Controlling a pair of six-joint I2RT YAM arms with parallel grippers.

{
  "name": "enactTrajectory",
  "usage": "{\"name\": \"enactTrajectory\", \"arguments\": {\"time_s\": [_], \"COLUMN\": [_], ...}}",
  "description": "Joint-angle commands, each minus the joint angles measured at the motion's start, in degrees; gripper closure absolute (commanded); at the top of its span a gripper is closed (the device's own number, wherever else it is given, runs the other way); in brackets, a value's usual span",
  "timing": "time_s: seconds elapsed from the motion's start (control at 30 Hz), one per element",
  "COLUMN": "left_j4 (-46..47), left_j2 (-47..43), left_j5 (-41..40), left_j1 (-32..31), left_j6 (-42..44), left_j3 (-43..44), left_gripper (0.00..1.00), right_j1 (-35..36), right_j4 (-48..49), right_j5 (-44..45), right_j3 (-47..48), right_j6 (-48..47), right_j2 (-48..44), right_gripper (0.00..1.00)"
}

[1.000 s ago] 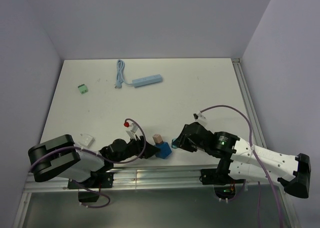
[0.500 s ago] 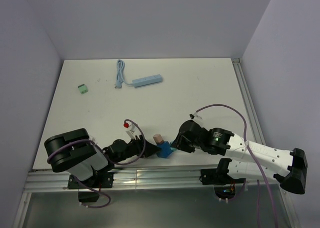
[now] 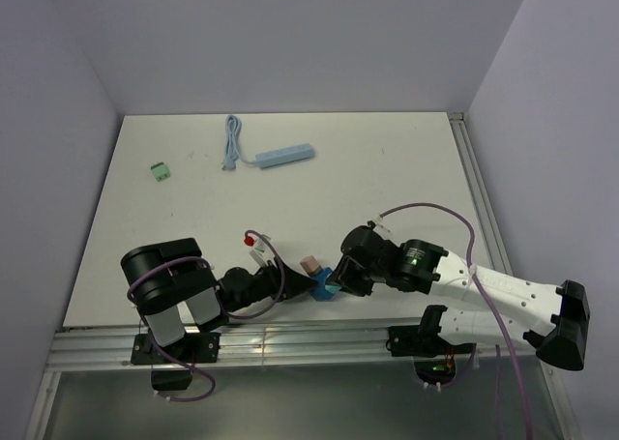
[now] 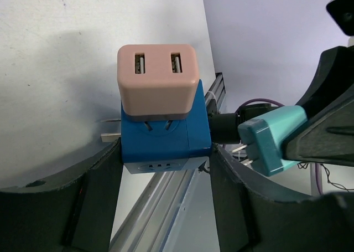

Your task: Insert the plug

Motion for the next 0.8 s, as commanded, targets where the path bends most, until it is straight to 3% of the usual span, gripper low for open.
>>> {"name": "enactTrajectory", "arguments": {"time_s": [0.0,0.23,0.77], "left_j4": [20.70,18.33,20.53], "left_j2": [3.40,-0.29,1.64], "left_j5": [-0.16,-1.84,-1.93], "left_j1": [-0.26,-0.53,-1.32], "left_j6": [1.48,3.07,2.71], "left_j3": [-7.19,-8.51,-8.77], "left_gripper": [1.00,1.00,1.00], "right_j1": [-0.26,-0.61,-1.23], "right_j4": [-2.03,-4.41,-3.09], "right_j5": [1.02,4.72,6.91], "right_j3": [2.36,2.02,4.39], "right_j6": [4.10,6.30,4.20], "right_j2": [0.92,0.92,6.72], "right_gripper": [1.00,1.00,1.00]}}
